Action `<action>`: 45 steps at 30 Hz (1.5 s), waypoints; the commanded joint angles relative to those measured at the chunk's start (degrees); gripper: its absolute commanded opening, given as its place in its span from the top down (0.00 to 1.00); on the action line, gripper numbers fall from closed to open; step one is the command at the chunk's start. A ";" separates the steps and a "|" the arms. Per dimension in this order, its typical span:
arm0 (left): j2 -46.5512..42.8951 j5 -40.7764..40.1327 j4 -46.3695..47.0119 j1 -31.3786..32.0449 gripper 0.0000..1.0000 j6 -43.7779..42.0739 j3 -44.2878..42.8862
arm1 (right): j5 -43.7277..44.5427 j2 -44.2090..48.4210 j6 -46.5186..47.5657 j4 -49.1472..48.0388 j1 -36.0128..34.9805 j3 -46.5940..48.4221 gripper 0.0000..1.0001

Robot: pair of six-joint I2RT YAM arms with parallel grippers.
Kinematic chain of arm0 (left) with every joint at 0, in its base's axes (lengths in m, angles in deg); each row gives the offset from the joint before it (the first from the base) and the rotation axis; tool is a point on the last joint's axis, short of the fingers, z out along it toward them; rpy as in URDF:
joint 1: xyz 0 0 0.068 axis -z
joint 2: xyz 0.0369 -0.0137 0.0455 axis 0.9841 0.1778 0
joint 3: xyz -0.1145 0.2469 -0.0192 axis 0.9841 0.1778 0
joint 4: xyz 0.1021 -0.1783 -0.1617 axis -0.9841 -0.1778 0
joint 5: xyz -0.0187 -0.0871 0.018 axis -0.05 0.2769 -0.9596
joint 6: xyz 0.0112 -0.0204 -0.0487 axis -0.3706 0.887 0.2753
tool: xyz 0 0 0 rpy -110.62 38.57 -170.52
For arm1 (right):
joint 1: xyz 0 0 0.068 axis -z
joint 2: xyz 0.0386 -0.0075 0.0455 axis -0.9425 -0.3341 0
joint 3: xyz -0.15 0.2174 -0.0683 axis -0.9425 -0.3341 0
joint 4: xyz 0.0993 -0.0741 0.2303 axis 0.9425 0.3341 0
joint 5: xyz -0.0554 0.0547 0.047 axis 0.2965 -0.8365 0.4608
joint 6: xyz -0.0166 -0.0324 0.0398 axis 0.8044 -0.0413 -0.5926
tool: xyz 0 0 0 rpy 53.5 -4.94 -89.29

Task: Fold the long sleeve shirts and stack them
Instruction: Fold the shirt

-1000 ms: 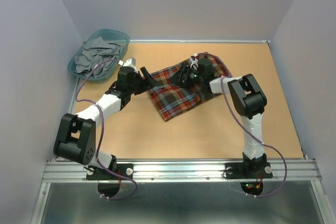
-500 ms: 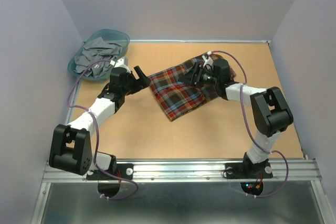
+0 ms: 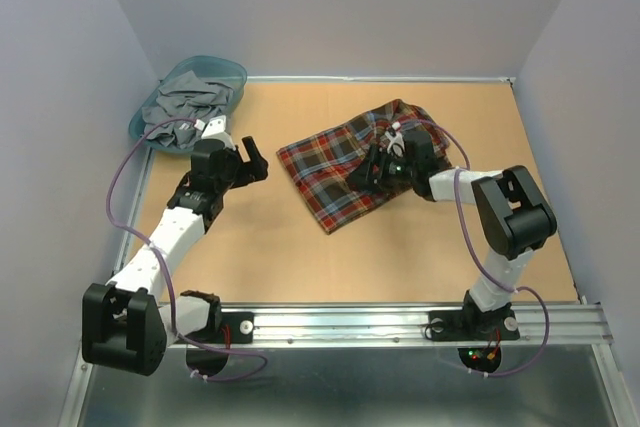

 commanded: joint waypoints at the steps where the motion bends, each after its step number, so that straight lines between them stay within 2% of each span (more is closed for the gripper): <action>1: -5.24 -5.57 -1.82 -0.08 0.04 -4.67 1.04 | 1.38 4.93 3.29 5.90 -3.29 11.46 0.22; 5: -8.93 -8.84 -1.82 -0.08 0.04 -4.23 2.62 | 1.20 1.08 -1.63 3.97 -7.34 21.57 0.20; 7: -9.73 -9.63 -1.47 -0.08 0.04 -3.53 3.76 | -0.72 -1.47 -5.32 -1.71 -8.39 25.60 0.20; 9: -9.56 -10.34 -1.12 -0.08 0.04 -3.44 4.03 | -2.13 -6.57 -10.32 -6.12 -10.06 28.34 0.20; 13: -9.55 -15.07 -0.60 -0.08 0.04 -4.58 3.50 | -1.61 -14.92 -12.63 -8.59 -13.23 34.58 0.20; 16: -9.90 -16.40 -0.59 -0.08 0.04 -5.20 3.59 | -1.00 -20.90 -16.84 -13.25 -13.41 34.25 0.20; 22: -11.31 -18.25 -0.59 -0.08 0.04 -5.37 4.03 | 1.20 -28.98 -19.84 -14.84 -13.23 29.77 0.20; 25: -11.22 -18.43 -0.59 -0.08 0.04 -5.37 4.03 | 0.50 -29.35 -19.93 -14.85 -13.14 28.09 0.20; 31: -11.49 -18.43 -0.51 -0.08 0.04 -5.20 4.03 | -1.26 -21.71 -19.23 -11.96 -13.06 29.14 0.20; 37: -11.31 -18.16 -0.51 -0.08 0.04 -5.11 3.94 | 0.67 -13.36 -18.79 -11.33 -13.14 21.60 0.20; 45: -11.05 -17.81 -0.51 -0.08 0.04 -5.02 4.03 | 1.20 -16.95 -19.40 -16.43 -13.14 9.47 0.20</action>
